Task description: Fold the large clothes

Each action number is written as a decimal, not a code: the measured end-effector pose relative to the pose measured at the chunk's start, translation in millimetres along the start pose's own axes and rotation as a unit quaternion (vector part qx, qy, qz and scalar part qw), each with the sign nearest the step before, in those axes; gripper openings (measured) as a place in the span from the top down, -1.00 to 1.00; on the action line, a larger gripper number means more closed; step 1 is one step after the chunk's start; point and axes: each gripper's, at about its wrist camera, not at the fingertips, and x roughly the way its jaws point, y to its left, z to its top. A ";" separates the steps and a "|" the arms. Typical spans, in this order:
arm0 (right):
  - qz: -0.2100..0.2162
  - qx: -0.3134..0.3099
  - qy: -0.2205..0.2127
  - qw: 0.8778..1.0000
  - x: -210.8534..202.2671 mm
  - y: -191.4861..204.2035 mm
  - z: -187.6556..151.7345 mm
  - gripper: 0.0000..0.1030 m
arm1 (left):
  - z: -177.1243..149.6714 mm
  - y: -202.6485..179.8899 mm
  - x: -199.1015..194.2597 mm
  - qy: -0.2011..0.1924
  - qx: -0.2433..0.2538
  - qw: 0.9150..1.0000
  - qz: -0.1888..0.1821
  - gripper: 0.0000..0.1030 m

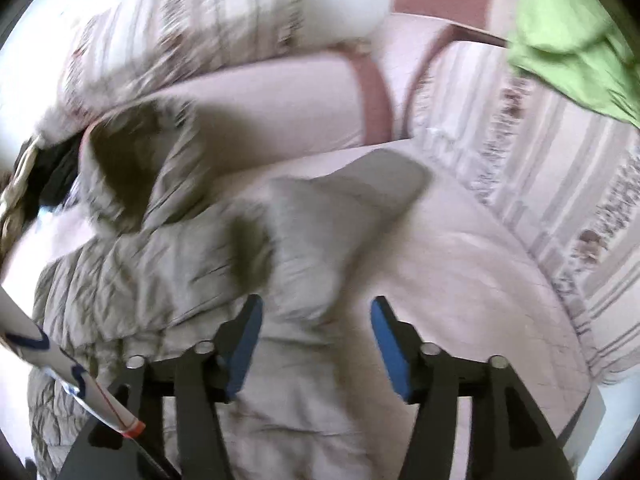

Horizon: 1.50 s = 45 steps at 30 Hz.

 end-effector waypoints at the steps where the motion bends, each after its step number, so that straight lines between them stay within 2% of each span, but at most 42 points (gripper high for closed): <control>1: 0.004 0.019 0.001 1.000 -2.0 -17.4 2.7 -0.39 | -0.3 -5.6 -3.1 0.003 0.000 1.000 -0.014 -0.42; 4: 0.044 0.073 0.023 0.996 11.9 -60.5 8.8 -0.48 | -0.2 -23.4 -5.2 0.014 0.000 0.999 -0.047 -0.42; 5: 0.045 0.088 0.033 0.995 19.7 -69.4 9.9 -0.48 | -0.7 -27.9 -3.9 0.017 0.006 0.999 -0.051 -0.42; 9: 0.046 0.153 0.070 0.985 59.1 -106.2 6.1 -0.48 | -6.5 -46.6 18.6 0.039 0.033 0.998 -0.042 -0.42; 12: 0.058 0.185 0.078 0.978 92.0 -121.0 6.0 -0.43 | -9.5 -48.5 41.2 0.055 0.039 0.997 -0.026 -0.42; 16: 0.065 0.212 0.078 0.972 138.5 -131.8 19.0 -0.42 | -13.0 -45.8 79.3 0.080 0.040 0.996 0.000 -0.42; 20: 0.087 0.231 0.100 0.964 189.5 -132.0 33.3 -0.38 | -11.3 -47.3 92.3 0.063 0.042 0.997 0.007 -0.42; 23: 0.101 0.190 0.130 0.968 230.9 -111.1 40.6 -0.32 | -13.3 -52.6 99.3 0.050 0.058 0.997 0.015 -0.44; 24: 0.098 0.177 0.129 0.971 237.6 -105.2 42.2 -0.33 | -14.2 -53.0 101.2 0.048 0.060 0.997 0.017 -0.46; 25: 0.089 0.152 0.113 0.978 240.6 -95.7 44.0 -0.33 | -15.3 -53.3 104.1 0.045 0.060 0.997 0.021 -0.49; 27: 0.094 0.142 0.099 0.980 242.6 -90.1 43.4 -0.34 | -14.4 -52.5 108.1 0.045 0.057 0.997 0.025 -0.53; 30: 0.114 0.154 0.087 0.978 240.0 -96.9 39.6 -0.33 | -13.4 -49.8 112.8 0.047 0.049 0.997 0.024 -0.59; 33: 0.137 0.167 0.097 0.972 237.1 -110.0 40.6 -0.14 | -9.9 -49.3 108.6 0.059 0.049 0.997 0.031 -0.59; 34: 0.137 0.178 0.107 0.969 234.7 -120.5 44.8 -0.11 | -9.1 -49.8 104.8 0.066 0.048 0.996 0.029 -0.52; 36: 0.110 0.195 0.099 0.969 226.2 -140.9 55.5 -0.11 | -2.7 -50.2 86.7 0.091 0.028 0.995 0.004 -0.43; 38: 0.057 0.218 0.072 0.972 207.5 -174.6 76.3 -0.11 | 4.1 -50.8 68.6 0.109 0.001 0.994 -0.020 -0.42; 41: 0.009 0.254 0.039 0.966 180.9 -215.9 104.6 -0.11 | 20.3 -55.1 36.6 0.127 -0.041 0.989 -0.064 -0.42; 43: 0.003 0.269 0.022 0.963 167.9 -234.4 120.2 -0.13 | 32.7 -60.2 17.2 0.123 -0.065 0.985 -0.097 -0.42; 45: 0.025 0.274 0.026 0.961 170.5 -239.0 125.7 -0.15 | 40.4 -69.9 6.8 0.112 -0.065 0.986 -0.107 -0.42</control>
